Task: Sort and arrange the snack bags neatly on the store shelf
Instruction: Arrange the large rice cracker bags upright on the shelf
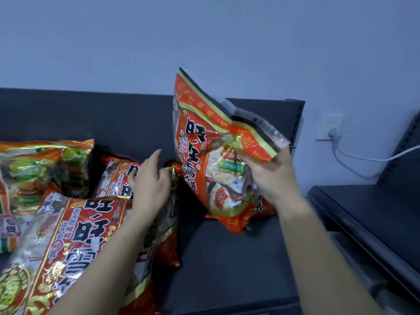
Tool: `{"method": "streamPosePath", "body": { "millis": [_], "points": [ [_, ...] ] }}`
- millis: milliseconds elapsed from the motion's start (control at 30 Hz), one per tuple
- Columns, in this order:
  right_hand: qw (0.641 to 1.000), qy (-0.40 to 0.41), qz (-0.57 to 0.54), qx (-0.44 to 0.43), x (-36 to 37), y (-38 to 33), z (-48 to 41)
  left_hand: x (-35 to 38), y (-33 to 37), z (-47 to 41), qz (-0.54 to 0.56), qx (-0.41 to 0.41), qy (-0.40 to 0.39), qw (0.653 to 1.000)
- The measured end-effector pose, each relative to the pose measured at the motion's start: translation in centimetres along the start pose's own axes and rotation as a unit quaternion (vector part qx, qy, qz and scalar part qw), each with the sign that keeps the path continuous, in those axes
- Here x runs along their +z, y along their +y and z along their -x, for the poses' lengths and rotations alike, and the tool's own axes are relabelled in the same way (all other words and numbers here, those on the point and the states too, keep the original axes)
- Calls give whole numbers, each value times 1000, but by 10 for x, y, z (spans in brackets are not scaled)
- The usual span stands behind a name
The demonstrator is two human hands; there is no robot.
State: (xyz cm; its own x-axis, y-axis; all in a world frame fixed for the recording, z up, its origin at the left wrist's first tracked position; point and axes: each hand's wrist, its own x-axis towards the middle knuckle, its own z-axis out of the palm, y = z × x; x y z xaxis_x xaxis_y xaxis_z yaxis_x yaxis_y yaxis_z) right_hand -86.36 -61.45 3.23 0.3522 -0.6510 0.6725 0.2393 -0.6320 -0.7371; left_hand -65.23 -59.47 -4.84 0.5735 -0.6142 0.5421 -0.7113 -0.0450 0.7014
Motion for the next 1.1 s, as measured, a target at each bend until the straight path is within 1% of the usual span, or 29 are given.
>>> {"method": "streamPosePath", "body": {
  "millis": [67, 100, 167, 200, 267, 300, 333, 367, 400, 467, 500, 567, 600, 667, 733, 833, 933, 1000, 1033, 1100],
  "points": [
    [1000, -4, -23, -2, -15, -8, -5, -3, 7, 0, 129, 12, 31, 991],
    [999, -8, -48, -6, -25, -7, -8, -5, 11, -1, 197, 12, 24, 980],
    [997, -7, -77, 16, -45, -1, -9, -7, 22, -1, 299, -10, -39, 953],
    [996, -28, -71, 44, -53, 3, -7, -7, 27, -2, 351, -30, -85, 932],
    [990, -36, -100, 98, -67, 13, -4, -7, 35, -3, 465, -77, -171, 865],
    [987, -43, -108, 114, -73, 16, -1, -6, 37, -1, 507, -95, -201, 833],
    [985, -32, -103, 133, -77, 22, 0, -3, 38, 1, 528, -107, -214, 815],
    [983, 3, -93, 156, -81, 28, 1, 2, 41, 6, 535, -119, -206, 811],
    [980, 48, -79, 176, -84, 36, 2, 8, 42, 10, 533, -131, -187, 814],
    [965, 143, -48, 217, -92, 56, 6, 22, 48, 19, 515, -147, -149, 831],
    [955, 177, -45, 232, -95, 65, 8, 29, 51, 23, 502, -148, -141, 840],
    [941, 228, -60, 242, -104, 82, 11, 42, 57, 29, 474, -154, -142, 855],
    [936, 244, -79, 243, -107, 88, 12, 46, 60, 29, 468, -158, -147, 857],
    [923, 261, -124, 252, -112, 95, 13, 49, 66, 25, 477, -178, -157, 846],
    [914, 267, -137, 272, -114, 97, 9, 51, 73, 17, 482, -215, -154, 835],
    [916, 251, -79, 301, -115, 98, -4, 57, 81, 3, 454, -263, -166, 835],
    [911, 259, -37, 318, -119, 101, -18, 64, 82, -8, 419, -253, -219, 844],
    [911, 257, -21, 323, -123, 106, -24, 69, 79, -15, 405, -258, -234, 846],
    [912, 249, -13, 326, -125, 108, -25, 72, 77, -18, 400, -264, -231, 847],
    [916, 236, 1, 325, -129, 113, -26, 78, 73, -26, 399, -295, -182, 849]
  ]
}}
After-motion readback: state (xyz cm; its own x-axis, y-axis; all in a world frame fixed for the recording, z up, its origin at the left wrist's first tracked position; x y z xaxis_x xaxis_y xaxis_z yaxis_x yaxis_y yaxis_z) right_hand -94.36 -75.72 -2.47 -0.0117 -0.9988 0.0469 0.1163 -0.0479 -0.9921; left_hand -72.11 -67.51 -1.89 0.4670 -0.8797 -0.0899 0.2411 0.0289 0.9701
